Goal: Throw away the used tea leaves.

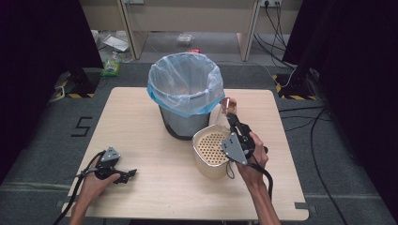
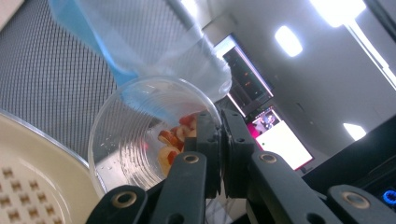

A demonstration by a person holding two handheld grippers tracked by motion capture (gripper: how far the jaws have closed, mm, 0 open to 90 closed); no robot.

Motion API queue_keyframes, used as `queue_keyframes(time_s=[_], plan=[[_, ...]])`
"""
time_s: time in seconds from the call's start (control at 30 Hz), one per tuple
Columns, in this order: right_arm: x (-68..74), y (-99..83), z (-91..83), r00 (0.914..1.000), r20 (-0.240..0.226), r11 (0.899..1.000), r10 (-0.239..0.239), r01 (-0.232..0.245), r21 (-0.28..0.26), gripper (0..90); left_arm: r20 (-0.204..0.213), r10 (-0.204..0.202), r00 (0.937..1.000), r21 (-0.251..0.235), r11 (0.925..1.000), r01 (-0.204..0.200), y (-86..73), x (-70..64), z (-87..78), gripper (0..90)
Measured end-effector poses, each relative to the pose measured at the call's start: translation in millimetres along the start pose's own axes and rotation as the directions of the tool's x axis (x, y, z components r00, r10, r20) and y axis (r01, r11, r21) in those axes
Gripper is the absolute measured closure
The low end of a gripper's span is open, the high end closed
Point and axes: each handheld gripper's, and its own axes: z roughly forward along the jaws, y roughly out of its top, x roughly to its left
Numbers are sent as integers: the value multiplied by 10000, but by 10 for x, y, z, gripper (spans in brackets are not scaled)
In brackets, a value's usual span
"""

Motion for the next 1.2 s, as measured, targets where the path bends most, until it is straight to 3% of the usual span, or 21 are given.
queue_keyframes(time_s=[0.13, 0.27, 0.33, 0.4, 0.43, 0.5, 0.57, 0.63, 0.7, 0.77, 0.97, 1.07, 1.1, 1.13, 1.2], plan=[[53, 39, 2, 9982, 332, 9983, -497, 507, -293, 878, 2, 1, 10000, 2, 10000, -1, 0, 0, 0, 0], [105, 32, 4, 9986, 506, 9987, -182, 205, -457, 879, 1, 2, 10000, 2, 10000, -2, 0, 0, 0, 0], [112, 63, -6, 9945, 683, 9948, -791, 832, -586, 880, 2, -1, 10000, 1, 10000, 1, 0, 0, 0, 0], [110, 35, 19, 9962, 611, 9972, -625, 648, -362, 880, -1, 2, 10000, 2, 10000, -2, 0, 0, 0, 0], [125, -3, 3, 9954, 855, 9981, -429, 464, -401, 880, -1, 3, 10000, 1, 10000, -3, 0, 0, 0, 0], [126, 29, -29, 9908, 1078, 9940, -822, 893, -627, 880, -2, 3, 10000, 2, 10000, -3, 0, 0, 0, 0], [123, 42, -28, 9883, 1283, 9935, -823, 916, -681, 880, 0, 4, 10000, 3, 10000, -4, 0, 0, 0, 0], [162, 11, 9, 9890, 1142, 9937, -938, 1000, -502, 880, -1, 2, 10000, 2, 10000, -2, 0, 0, 0, 0], [191, -15, 32, 9924, 966, 9958, -761, 806, -443, 880, -1, 1, 10000, 1, 10000, -1, 0, 0, 0, 0], [224, -22, 36, 9909, 874, 9937, -1020, 1056, -379, 880, -2, 2, 10000, 0, 10000, -2, 0, 0, 0, 0], [266, -8, -17, 9880, 1199, 9916, -972, 1065, -736, 880, -1, 1, 10000, 2, 10000, -1, 0, 0, 0, 0], [338, 30, -44, 9792, 1477, 9847, -1391, 1526, -839, 880, -1, 1, 10000, 5, 10000, -1, 0, 0, 0, 0], [358, 38, -37, 9725, 1583, 9789, -1709, 1859, -851, 880, -1, 1, 10000, 5, 10000, -1, 0, 0, 0, 0], [361, 32, -34, 9733, 1690, 9815, -1552, 1714, -856, 880, -11, 19, 10000, 5, 10000, -19, 0, 1, -1, 0], [387, 26, -32, 9690, 1594, 9763, -1889, 2027, -753, 880, -1, -16, 10000, -11, 10000, 16, 0, -2, 1, 0]])
